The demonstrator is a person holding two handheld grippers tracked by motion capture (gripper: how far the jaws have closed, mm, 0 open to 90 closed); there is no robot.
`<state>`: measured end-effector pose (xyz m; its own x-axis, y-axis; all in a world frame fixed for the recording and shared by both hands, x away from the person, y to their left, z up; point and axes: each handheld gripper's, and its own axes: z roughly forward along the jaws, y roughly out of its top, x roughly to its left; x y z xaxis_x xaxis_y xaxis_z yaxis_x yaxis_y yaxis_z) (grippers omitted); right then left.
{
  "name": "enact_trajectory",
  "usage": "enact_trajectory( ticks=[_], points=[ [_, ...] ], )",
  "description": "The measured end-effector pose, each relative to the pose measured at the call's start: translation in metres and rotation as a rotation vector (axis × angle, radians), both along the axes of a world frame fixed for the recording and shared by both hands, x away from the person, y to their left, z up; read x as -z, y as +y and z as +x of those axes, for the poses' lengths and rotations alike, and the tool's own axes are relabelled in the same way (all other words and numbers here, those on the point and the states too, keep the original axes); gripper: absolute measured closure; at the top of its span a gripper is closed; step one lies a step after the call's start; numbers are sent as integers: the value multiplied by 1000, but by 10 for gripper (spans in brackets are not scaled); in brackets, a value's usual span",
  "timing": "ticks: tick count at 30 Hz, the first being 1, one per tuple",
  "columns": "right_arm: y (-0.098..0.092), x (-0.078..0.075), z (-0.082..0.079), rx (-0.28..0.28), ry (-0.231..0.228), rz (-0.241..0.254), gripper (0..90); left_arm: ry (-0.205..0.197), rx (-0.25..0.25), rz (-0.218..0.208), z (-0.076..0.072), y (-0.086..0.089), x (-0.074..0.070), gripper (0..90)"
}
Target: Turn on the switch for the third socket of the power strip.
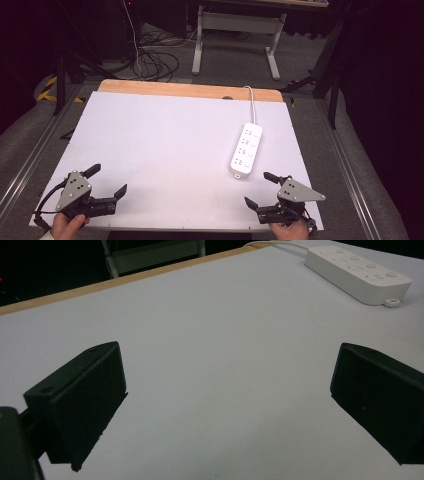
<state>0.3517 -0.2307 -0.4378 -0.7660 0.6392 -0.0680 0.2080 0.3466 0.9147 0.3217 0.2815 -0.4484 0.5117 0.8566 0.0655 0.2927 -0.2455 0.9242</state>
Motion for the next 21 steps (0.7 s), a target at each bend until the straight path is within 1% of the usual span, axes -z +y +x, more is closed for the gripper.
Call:
enact_trajectory(
  ticks=[2,5,7,9,12,20,21],
  points=[
    [2,-3,2,2,6,-4,72,3,0,-5,0,0,0,18],
    [4,-8,5,7,12,-25,81,4,-3,-6,0,0,0,19],
    [5,-13,7,11,19,-26,83,6,-2,-5,0,0,0,19],
    [7,-18,10,10,12,-31,87,10,-1,-5,0,0,0,19],
    [9,-25,13,10,15,-40,89,7,-2,-4,0,0,0,19],
    [11,-40,23,11,3,-40,92,4,-2,-5,0,0,0,19],
    [12,-42,24,12,-1,-43,92,5,-4,-10,0,0,0,19]
  ],
)
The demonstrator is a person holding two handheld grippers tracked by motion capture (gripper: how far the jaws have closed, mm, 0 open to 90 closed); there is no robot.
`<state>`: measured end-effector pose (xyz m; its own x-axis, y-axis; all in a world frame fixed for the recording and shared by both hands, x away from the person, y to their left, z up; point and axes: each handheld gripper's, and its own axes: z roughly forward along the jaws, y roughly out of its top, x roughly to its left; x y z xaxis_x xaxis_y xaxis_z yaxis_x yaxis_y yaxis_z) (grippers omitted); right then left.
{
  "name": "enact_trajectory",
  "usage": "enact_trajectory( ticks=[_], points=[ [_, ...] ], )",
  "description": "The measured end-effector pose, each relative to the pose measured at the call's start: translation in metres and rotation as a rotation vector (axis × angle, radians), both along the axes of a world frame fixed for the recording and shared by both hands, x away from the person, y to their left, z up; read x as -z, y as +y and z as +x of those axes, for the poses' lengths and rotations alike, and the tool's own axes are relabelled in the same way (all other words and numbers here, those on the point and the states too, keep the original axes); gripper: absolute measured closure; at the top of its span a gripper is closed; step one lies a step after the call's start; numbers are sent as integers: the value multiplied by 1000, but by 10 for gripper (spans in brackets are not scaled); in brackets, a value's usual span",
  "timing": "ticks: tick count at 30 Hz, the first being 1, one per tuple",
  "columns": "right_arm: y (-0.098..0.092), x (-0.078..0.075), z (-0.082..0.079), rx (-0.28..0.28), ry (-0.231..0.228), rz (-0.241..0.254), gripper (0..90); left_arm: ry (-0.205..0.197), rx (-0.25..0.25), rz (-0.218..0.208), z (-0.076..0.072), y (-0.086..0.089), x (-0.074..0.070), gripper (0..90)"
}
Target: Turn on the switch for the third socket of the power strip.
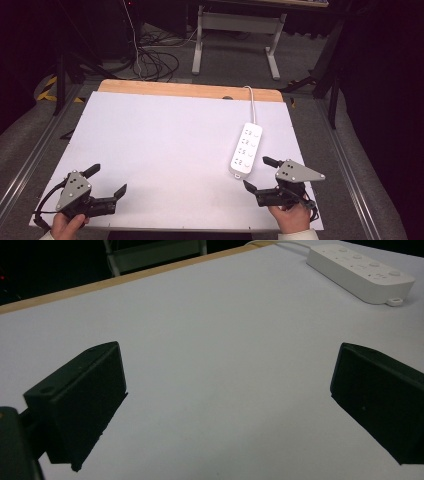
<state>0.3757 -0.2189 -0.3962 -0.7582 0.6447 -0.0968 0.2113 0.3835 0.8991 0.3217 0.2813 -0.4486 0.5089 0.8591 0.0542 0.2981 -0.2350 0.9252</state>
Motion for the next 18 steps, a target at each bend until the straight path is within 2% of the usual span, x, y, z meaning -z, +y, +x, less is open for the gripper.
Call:
enact_trajectory(
  ticks=[5,9,18],
  points=[
    [3,-8,6,0,-5,-11,96,-4,-4,5,0,1,0,19],
    [2,-13,14,24,7,-23,98,-5,-5,6,-1,1,-1,19],
    [1,-23,27,38,8,-13,102,-6,-6,6,-1,1,-1,18]
  ],
)
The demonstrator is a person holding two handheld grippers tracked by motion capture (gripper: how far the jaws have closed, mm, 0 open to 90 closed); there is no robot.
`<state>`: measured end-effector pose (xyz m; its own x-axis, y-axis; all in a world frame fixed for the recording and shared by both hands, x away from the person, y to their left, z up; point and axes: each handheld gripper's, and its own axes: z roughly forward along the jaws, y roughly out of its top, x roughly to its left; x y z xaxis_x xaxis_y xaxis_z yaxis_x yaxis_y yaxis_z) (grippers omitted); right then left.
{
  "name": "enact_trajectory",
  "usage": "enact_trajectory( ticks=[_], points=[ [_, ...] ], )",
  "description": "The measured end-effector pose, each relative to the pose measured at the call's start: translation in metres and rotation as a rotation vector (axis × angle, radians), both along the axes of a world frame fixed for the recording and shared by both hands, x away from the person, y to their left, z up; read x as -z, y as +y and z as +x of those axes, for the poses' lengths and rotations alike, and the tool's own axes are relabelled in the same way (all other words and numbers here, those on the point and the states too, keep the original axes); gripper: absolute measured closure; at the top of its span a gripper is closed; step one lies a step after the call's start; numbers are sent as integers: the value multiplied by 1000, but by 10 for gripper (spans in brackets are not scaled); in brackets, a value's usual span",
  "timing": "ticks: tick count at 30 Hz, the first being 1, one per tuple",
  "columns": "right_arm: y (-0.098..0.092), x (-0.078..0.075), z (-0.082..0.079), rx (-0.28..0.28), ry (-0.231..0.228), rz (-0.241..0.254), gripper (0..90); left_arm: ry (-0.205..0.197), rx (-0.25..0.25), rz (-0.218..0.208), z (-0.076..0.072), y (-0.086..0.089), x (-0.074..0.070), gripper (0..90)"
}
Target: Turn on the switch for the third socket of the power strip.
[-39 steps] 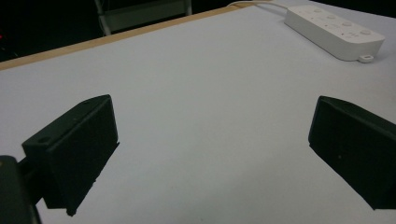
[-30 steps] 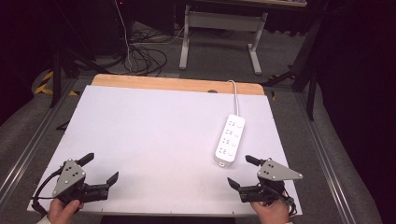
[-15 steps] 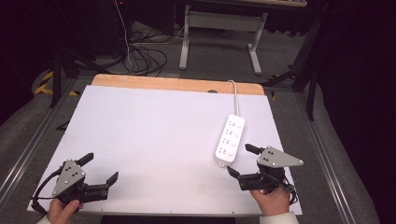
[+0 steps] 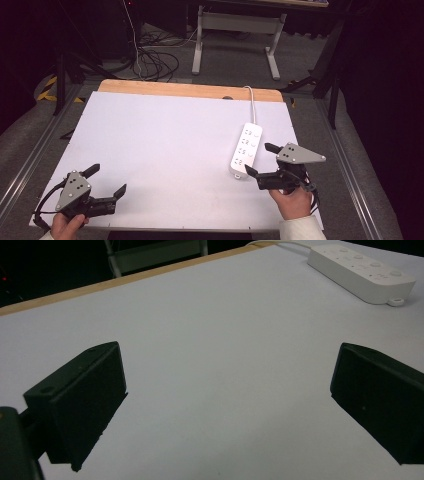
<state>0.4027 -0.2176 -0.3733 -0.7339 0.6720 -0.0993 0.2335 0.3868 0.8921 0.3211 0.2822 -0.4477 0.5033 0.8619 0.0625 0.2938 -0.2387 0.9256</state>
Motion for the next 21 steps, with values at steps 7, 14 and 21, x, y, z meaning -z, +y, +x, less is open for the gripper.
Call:
enact_trajectory(
  ticks=[7,14,21],
  points=[
    [3,-6,12,8,2,-33,173,1,-1,1,0,0,0,18],
    [5,-9,21,41,6,-47,243,0,-11,2,0,0,0,18],
    [7,-6,32,71,41,-47,315,-1,-19,0,1,1,0,19]
  ],
)
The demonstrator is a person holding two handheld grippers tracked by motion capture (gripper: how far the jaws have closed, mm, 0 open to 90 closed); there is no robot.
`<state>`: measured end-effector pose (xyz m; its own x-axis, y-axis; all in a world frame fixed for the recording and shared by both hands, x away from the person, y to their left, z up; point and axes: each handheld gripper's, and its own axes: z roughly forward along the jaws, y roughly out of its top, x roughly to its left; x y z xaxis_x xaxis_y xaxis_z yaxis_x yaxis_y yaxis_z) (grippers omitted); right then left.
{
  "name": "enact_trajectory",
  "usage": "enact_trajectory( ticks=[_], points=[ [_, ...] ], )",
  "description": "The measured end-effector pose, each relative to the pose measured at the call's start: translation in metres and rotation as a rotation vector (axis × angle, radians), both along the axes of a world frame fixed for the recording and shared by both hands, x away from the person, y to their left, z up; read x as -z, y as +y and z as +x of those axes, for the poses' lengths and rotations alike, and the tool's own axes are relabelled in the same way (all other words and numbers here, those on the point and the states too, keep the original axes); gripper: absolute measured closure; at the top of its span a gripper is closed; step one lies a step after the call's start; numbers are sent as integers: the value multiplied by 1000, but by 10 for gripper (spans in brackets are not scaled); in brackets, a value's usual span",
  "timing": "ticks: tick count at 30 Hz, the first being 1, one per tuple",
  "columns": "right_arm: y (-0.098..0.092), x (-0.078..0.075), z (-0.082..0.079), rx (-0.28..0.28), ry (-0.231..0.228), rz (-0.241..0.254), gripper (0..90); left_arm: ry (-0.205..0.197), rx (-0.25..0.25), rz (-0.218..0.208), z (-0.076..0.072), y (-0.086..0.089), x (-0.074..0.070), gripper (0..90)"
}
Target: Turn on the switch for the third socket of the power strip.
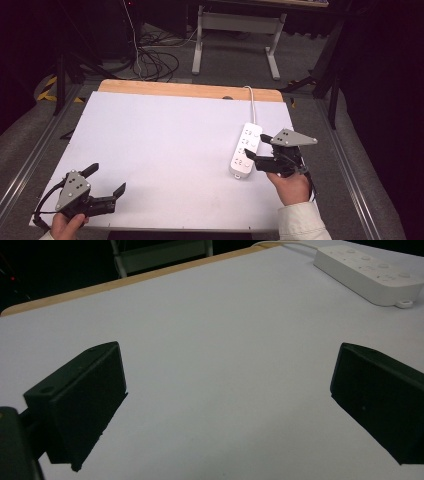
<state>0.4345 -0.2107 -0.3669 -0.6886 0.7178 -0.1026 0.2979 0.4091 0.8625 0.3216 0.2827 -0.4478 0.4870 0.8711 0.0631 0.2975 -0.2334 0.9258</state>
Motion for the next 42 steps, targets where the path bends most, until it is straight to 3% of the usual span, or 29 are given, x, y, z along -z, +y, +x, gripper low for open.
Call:
enact_trajectory(
  ticks=[2,5,9,10,19,20,22,24,37,42],
  points=[
    [0,0,1,8,0,4,382,-2,-1,2,0,0,0,19],
    [-2,0,4,12,9,9,639,-3,1,4,0,0,0,19],
    [-5,-1,8,1,15,5,879,-1,1,-1,0,0,0,19],
    [-6,-1,10,5,18,6,900,-1,2,1,0,0,0,19],
    [-11,3,32,72,90,-12,900,2,5,-1,0,0,0,19],
    [-10,7,39,90,115,-45,900,3,5,-1,0,0,0,19],
    [-10,8,41,96,127,-52,900,3,5,1,0,0,0,19],
    [-9,14,51,107,166,-74,900,4,5,2,1,0,1,19],
    [-1,36,77,135,286,-155,900,4,5,-1,1,1,1,19],
    [4,41,80,126,308,-191,900,5,7,-1,1,1,1,19]
  ],
)
